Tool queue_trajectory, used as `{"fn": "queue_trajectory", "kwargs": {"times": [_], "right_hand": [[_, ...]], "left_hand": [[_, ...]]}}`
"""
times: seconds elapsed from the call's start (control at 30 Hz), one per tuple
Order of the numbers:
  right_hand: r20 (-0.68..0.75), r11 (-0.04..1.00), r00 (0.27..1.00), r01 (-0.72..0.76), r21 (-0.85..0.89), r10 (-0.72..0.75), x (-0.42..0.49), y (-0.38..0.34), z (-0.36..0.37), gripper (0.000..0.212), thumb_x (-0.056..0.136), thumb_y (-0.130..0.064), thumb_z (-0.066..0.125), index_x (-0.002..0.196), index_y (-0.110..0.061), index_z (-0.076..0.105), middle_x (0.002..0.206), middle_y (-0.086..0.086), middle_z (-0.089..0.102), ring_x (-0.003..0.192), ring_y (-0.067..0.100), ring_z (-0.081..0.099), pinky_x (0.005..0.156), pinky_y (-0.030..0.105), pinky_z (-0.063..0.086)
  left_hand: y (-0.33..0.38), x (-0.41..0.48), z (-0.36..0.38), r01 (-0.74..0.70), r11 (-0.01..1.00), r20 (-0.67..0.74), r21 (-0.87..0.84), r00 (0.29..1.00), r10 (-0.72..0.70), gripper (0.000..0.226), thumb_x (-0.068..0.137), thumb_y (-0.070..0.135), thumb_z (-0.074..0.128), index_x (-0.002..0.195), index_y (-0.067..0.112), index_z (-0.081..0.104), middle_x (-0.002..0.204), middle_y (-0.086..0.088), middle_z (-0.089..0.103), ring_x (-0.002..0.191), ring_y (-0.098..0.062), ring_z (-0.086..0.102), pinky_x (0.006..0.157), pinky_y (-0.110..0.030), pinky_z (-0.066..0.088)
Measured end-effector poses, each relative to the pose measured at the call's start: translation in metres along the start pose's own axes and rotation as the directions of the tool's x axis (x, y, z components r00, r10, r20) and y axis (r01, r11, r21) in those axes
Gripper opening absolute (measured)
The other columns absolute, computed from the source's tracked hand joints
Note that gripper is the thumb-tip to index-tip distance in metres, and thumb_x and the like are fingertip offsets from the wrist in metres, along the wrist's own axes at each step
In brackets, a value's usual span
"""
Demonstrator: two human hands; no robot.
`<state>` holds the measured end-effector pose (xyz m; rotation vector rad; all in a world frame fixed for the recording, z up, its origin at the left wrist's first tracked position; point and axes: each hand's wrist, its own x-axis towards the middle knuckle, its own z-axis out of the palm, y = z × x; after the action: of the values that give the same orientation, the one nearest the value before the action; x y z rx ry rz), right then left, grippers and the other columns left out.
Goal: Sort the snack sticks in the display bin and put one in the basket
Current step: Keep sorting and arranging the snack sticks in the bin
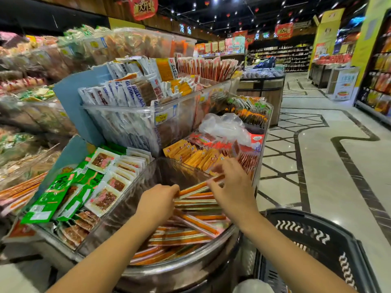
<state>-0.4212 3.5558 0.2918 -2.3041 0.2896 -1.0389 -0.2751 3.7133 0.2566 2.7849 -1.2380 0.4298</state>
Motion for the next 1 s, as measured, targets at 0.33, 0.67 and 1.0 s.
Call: {"fn": "queue_trajectory", "kwargs": {"times": [0.33, 0.67, 1.0], "right_hand": [[0.120, 0.817, 0.979, 0.205, -0.539, -0.166, -0.004, 0.017, 0.021, 0.006, 0.078, -0.014, 0.076, 0.080, -0.017, 0.072, 0.085, 0.003, 0.062, 0.087, 0.025, 0.054, 0.075, 0.040, 0.045], [0.187, 0.772, 0.979, 0.182, -0.609, -0.084, -0.006, 0.022, 0.025, 0.002, 0.081, -0.022, 0.077, 0.079, -0.021, 0.078, 0.082, 0.000, 0.064, 0.089, 0.025, 0.053, 0.079, 0.041, 0.039], [0.206, 0.805, 0.968, 0.236, -0.545, -0.145, -0.006, 0.025, 0.025, 0.014, 0.089, -0.036, 0.069, 0.092, -0.024, 0.076, 0.090, -0.003, 0.066, 0.091, 0.022, 0.056, 0.080, 0.039, 0.044]], "left_hand": [[-0.006, 0.031, 0.035, 0.026, 0.997, -0.049, -0.066, 0.998, -0.029, 0.016, 0.092, 0.015, 0.055, 0.103, 0.025, 0.061, 0.095, 0.003, 0.065, 0.093, -0.022, 0.065, 0.076, -0.037, 0.054], [-0.006, 0.027, 0.034, 0.025, 0.987, 0.024, -0.158, 0.999, -0.021, 0.030, 0.093, 0.014, 0.055, 0.116, 0.027, 0.069, 0.109, 0.004, 0.069, 0.104, -0.020, 0.064, 0.088, -0.040, 0.055], [-0.051, -0.011, -0.028, -0.071, 0.993, -0.333, -0.099, 0.942, 0.034, 0.019, 0.089, 0.015, 0.068, 0.107, 0.016, 0.071, 0.107, 0.001, 0.069, 0.102, -0.023, 0.059, 0.081, -0.042, 0.055]]}}
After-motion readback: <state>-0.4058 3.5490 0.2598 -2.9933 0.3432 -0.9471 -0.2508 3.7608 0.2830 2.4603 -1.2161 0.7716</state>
